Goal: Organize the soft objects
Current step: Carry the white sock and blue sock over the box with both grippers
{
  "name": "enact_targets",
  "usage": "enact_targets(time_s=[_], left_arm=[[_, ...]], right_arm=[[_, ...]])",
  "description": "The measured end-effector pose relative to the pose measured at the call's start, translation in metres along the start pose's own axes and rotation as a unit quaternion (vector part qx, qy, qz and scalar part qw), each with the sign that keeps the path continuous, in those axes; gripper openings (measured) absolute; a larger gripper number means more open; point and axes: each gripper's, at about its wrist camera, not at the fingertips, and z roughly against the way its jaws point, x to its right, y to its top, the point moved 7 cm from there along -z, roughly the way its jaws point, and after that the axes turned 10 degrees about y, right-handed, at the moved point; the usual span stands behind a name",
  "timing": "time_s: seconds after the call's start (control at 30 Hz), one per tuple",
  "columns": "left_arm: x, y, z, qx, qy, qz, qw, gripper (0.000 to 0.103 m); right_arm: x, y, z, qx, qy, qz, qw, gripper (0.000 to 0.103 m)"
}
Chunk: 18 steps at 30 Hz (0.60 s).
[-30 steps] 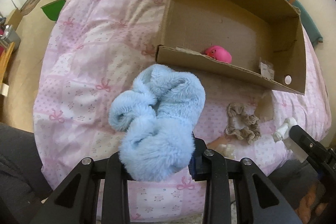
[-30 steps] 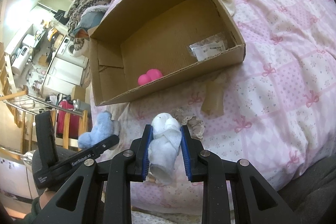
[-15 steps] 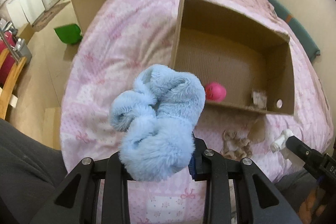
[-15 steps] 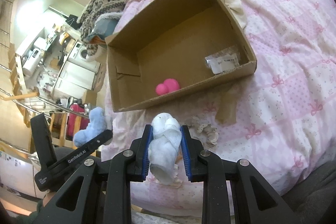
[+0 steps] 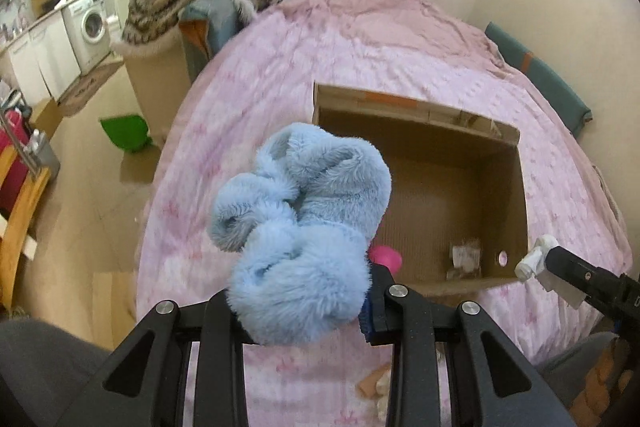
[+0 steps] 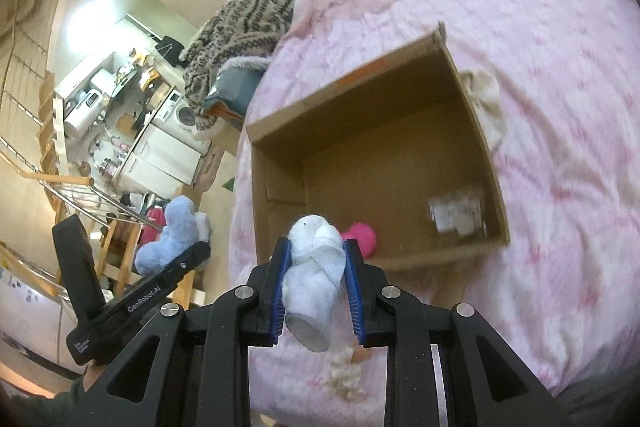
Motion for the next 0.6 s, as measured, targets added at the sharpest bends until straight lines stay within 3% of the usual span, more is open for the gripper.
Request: enact_targets(time_s=[0.3,0.6], left_arm=[[0.018,0.025,-0.011,0.012,-0.002,-0.017,0.9998,0.028],[0.047,0.021,-0.049,0.005,0.003,-0.061,0.9981,0.028]], right_arm=[[0.009,0.034,-0.008,0.021,-0.005,0.017,1.000,0.028],[0.042,0.029,-0.028,0.012,-0.025,-0.003,1.000,0.028]])
